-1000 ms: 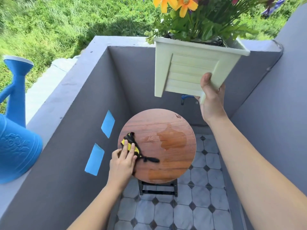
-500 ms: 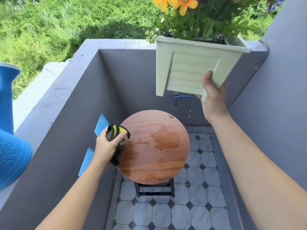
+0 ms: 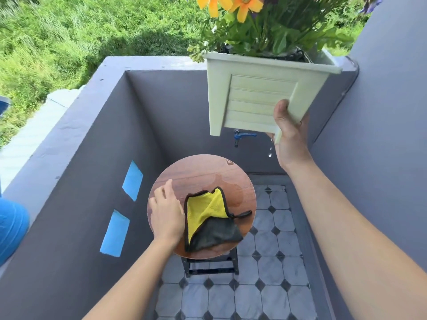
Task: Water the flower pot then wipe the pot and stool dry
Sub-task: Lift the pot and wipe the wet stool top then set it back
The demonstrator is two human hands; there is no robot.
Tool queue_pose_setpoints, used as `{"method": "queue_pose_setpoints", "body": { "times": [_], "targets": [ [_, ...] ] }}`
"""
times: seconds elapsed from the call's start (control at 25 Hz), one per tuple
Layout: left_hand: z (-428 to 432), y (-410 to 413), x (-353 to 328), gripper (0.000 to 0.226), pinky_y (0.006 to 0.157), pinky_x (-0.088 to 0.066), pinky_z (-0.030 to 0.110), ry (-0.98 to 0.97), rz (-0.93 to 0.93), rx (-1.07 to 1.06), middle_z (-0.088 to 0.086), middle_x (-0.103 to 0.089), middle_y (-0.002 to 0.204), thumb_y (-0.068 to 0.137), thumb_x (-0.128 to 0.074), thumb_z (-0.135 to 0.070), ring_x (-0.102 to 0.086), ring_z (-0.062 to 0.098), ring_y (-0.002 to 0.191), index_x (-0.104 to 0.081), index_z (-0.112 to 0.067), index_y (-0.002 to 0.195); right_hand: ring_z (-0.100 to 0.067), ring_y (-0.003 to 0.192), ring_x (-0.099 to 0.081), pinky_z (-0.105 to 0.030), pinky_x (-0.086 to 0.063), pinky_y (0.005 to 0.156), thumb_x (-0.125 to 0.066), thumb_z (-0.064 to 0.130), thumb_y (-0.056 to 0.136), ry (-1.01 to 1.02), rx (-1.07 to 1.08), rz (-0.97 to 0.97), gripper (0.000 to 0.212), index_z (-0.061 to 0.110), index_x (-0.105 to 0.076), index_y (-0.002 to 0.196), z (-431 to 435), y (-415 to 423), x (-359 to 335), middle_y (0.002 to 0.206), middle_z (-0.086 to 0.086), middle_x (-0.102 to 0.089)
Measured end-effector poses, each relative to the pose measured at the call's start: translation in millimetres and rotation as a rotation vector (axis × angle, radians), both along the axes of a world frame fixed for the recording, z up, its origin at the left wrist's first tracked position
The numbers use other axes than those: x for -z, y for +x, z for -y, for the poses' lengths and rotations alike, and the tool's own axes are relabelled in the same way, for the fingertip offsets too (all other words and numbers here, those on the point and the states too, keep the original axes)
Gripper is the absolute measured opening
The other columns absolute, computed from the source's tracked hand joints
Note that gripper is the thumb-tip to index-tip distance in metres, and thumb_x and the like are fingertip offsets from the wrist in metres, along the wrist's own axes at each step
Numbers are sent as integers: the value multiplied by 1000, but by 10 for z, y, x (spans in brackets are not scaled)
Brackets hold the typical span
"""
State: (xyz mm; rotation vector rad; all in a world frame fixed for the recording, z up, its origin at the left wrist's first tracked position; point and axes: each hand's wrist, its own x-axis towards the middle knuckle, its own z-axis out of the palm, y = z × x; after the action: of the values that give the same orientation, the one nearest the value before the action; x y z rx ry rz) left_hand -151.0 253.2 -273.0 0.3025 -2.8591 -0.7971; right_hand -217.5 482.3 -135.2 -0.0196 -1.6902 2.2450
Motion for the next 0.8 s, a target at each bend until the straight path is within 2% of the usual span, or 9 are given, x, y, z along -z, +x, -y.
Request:
{"method": "queue_pose_setpoints", "body": {
  "times": [0.08, 0.16, 0.24, 0.32, 0.36, 0.52, 0.56, 0.64, 0.8],
  "targets": [
    [-40, 38, 25, 24, 73, -50, 45, -45, -281, 351, 12, -60, 103, 86, -55, -6, -54, 31, 90, -57, -11, 110, 12, 93, -61, -43, -47, 98, -74, 68, 47, -6, -5, 3, 71, 35, -48, 105, -17, -10, 11, 89, 36, -66],
    [-201, 127, -1, 27, 68, -52, 42, -94, -201, 594, 7, -58, 97, 82, -61, -26, -55, 28, 87, -54, -16, 106, 12, 93, -61, -34, -50, 90, -73, 66, 49, -4, -13, 0, 69, 35, -48, 105, -37, -15, 20, 89, 36, -66],
    [-356, 72, 35, 58, 78, -50, 39, -166, 120, 514, 4, -48, 109, 76, -62, -51, -49, 25, 99, -44, -22, 123, 9, 95, -62, -32, -52, 87, -74, 66, 50, -11, -16, 4, 69, 34, -48, 105, -47, -19, 32, 91, 33, -67],
    [-486, 19, 68, 66, 81, -46, 36, -346, 212, 451, 0, -46, 113, 76, -57, -62, -47, 22, 104, -36, -27, 129, 5, 97, -63, -38, -51, 92, -75, 66, 49, 9, 15, -2, 70, 35, -49, 105, -90, -39, 63, 93, 29, -68],
    [-521, 0, 72, 56, 80, -44, 36, -334, 169, 437, -1, -51, 112, 80, -55, -57, -51, 23, 103, -40, -27, 125, 5, 97, -63, -41, -50, 95, -76, 67, 48, 20, 26, -3, 71, 35, -49, 105, -113, -47, 79, 93, 29, -68],
    [-353, -41, 47, 20, 75, -44, 34, 391, 46, -3, 6, -66, 86, 91, -50, -18, -62, 32, 86, -52, -19, 111, 7, 98, -62, -35, -53, 92, -74, 69, 47, 23, 53, 35, 73, 35, -48, 106, -186, -37, 130, 95, 31, -67],
    [-250, -48, 62, 24, 78, -42, 35, 418, 39, -123, 9, -64, 92, 90, -49, -13, -59, 32, 89, -51, -15, 114, 11, 97, -61, -25, -55, 82, -73, 70, 46, 23, 39, 44, 74, 35, -47, 106, -183, -22, 124, 94, 35, -66],
    [-112, -46, 78, 29, 86, -37, 38, 122, -105, -154, 17, -57, 110, 86, -48, -2, -50, 34, 100, -52, -5, 115, 17, 92, -60, -12, -53, 65, -72, 71, 44, 13, 13, 44, 77, 36, -46, 106, -176, 12, 106, 91, 40, -65],
    [-284, 5, 78, 19, 83, -47, 38, -174, -437, 620, 11, -67, 98, 78, -50, -2, -55, 27, 95, -66, -4, 88, 25, 83, -57, -6, -49, 59, -68, 71, 43, 18, 16, 51, 75, 33, -44, 102, -172, 24, 78, 82, 46, -62]
  ]
}}
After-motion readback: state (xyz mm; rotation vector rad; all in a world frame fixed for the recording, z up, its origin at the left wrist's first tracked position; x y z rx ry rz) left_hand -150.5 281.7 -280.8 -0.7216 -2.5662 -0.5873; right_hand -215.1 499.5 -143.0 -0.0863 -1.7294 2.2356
